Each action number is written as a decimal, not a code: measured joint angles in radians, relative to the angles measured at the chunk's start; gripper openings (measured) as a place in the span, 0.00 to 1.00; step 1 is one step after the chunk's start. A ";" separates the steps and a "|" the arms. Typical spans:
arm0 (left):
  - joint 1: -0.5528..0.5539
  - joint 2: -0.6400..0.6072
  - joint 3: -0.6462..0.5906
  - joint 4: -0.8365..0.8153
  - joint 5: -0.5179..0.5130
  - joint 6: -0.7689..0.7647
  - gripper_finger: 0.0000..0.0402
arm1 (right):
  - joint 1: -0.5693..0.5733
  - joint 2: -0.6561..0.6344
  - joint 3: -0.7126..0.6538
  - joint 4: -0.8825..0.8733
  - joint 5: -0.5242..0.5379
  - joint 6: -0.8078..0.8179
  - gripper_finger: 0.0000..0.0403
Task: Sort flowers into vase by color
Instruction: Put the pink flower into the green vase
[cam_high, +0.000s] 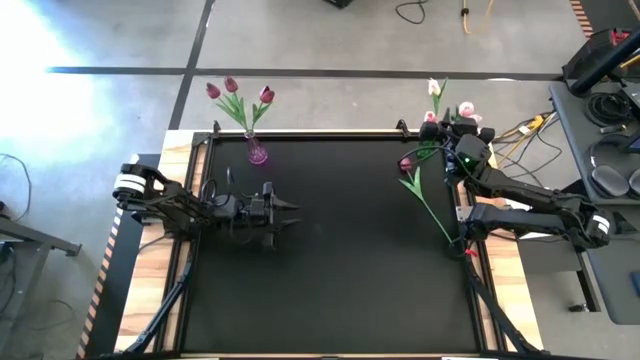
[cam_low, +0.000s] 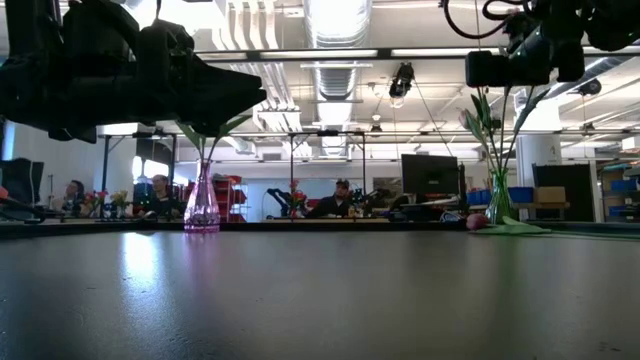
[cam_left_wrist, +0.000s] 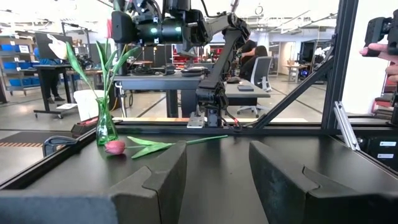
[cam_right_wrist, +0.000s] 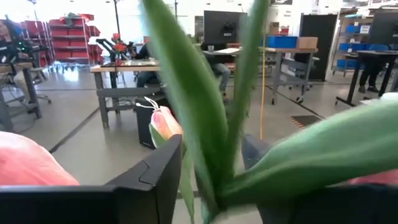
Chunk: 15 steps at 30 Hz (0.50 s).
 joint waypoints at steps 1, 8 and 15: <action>0.000 0.000 0.000 0.000 0.000 0.000 0.40 | 0.000 0.000 0.000 0.000 0.000 -0.002 0.41; 0.000 0.000 0.000 0.000 0.000 0.000 0.40 | 0.000 -0.002 0.000 -0.001 0.000 -0.012 0.39; 0.000 0.000 0.000 0.000 0.000 0.000 0.40 | 0.029 -0.002 0.000 0.017 0.016 -0.086 0.32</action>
